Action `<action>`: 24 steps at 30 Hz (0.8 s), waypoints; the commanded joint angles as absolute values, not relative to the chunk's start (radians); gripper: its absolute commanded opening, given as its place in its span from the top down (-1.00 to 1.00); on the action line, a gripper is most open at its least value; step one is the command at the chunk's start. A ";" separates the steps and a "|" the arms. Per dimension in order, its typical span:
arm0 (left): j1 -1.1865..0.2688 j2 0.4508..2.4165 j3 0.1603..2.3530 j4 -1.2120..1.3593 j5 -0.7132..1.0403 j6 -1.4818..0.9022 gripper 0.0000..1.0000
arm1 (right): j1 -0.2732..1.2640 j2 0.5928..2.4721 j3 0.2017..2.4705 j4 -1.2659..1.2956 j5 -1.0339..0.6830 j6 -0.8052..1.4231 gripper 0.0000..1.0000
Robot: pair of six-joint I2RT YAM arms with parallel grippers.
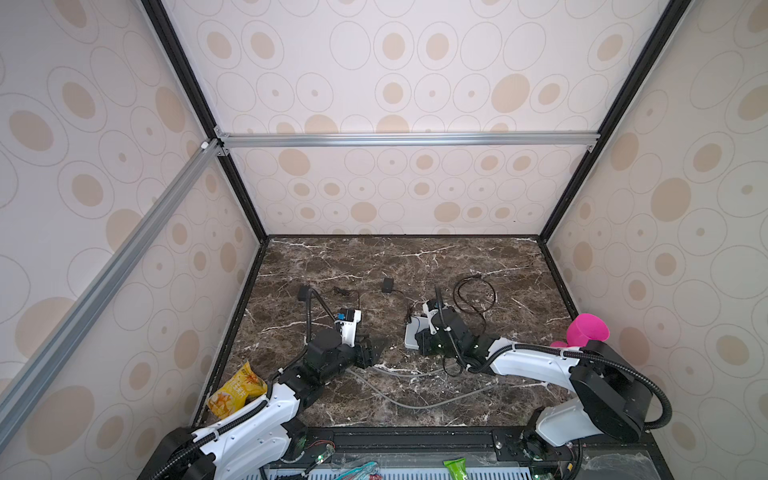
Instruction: Insert the plug into the switch port
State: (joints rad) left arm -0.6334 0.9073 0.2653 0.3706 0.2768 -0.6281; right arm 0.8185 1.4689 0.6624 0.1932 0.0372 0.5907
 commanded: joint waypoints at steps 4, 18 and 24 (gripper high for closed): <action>-0.703 0.994 0.253 0.582 0.245 -0.695 -0.44 | 0.804 1.399 0.582 0.396 0.063 0.558 1.00; -0.745 1.118 0.242 0.697 0.266 -0.708 -0.24 | 0.772 1.378 0.482 0.591 -0.006 0.554 1.00; -0.745 1.198 0.284 0.684 0.288 -0.699 -0.17 | 0.768 1.421 0.480 0.666 -0.058 0.561 1.00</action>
State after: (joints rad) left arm -0.7368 1.1717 0.2497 0.6563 0.2710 -0.6930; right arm 0.7727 1.4025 0.4870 0.5869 -0.0265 0.5594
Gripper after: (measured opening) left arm 0.590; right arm 0.042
